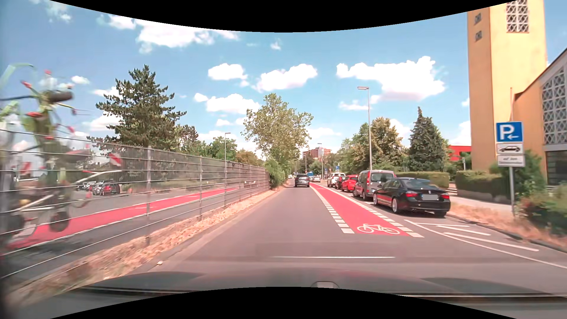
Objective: Follow the waypoints while adhering to traffic rules and regulations
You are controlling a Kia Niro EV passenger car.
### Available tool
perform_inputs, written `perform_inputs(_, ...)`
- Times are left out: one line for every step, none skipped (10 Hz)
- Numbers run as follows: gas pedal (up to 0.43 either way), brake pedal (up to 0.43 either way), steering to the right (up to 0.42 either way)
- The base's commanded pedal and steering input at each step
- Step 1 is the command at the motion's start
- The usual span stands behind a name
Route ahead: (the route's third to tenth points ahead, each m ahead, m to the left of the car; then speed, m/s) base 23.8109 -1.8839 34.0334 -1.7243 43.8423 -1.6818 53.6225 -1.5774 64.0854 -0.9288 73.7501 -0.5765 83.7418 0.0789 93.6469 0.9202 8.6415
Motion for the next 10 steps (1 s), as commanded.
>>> perform_inputs(0.039,0.000,-0.006)
perform_inputs(0.039,0.000,-0.006)
perform_inputs(0.039,0.000,-0.006)
perform_inputs(0.039,0.000,-0.005)
perform_inputs(0.039,0.000,-0.005)
perform_inputs(0.039,0.000,-0.005)
perform_inputs(0.039,0.000,-0.005)
perform_inputs(0.039,0.000,-0.005)
perform_inputs(0.039,0.000,-0.005)
perform_inputs(0.039,0.000,-0.005)
